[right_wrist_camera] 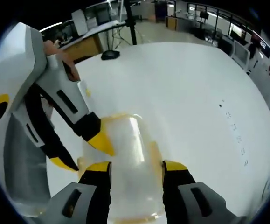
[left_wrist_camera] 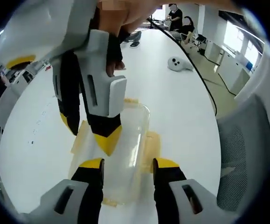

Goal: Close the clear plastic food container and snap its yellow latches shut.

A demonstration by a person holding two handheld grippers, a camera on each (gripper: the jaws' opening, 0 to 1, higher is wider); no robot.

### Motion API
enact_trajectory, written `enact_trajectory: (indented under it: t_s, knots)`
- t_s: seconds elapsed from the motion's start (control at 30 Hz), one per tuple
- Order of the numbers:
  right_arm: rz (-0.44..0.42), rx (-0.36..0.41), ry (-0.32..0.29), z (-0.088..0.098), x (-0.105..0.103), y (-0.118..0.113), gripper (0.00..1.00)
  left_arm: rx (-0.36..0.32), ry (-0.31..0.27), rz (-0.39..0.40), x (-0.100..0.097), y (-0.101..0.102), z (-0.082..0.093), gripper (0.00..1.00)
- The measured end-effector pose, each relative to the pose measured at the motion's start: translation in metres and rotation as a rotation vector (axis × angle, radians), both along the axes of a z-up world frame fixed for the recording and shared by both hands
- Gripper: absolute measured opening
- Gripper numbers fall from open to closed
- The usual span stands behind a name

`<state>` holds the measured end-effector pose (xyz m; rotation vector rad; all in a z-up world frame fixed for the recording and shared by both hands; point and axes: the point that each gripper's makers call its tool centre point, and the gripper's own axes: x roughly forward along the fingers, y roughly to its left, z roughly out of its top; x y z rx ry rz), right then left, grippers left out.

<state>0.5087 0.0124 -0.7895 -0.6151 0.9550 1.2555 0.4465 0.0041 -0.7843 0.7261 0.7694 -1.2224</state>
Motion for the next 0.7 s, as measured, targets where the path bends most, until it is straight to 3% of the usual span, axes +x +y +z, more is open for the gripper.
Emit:
enact_trajectory:
  t_s: [0.2,0.7]
  knots:
    - [0.019,0.003,0.028,-0.0024,0.001,0.0003,0.43,0.012,-0.037,0.011,0.0031,-0.0002,-0.0017,0.38]
    - [0.161,-0.052,0.084,-0.0058,-0.0021,0.0053,0.43,0.044,-0.101,0.013,0.002,-0.0006,-0.0046,0.39]
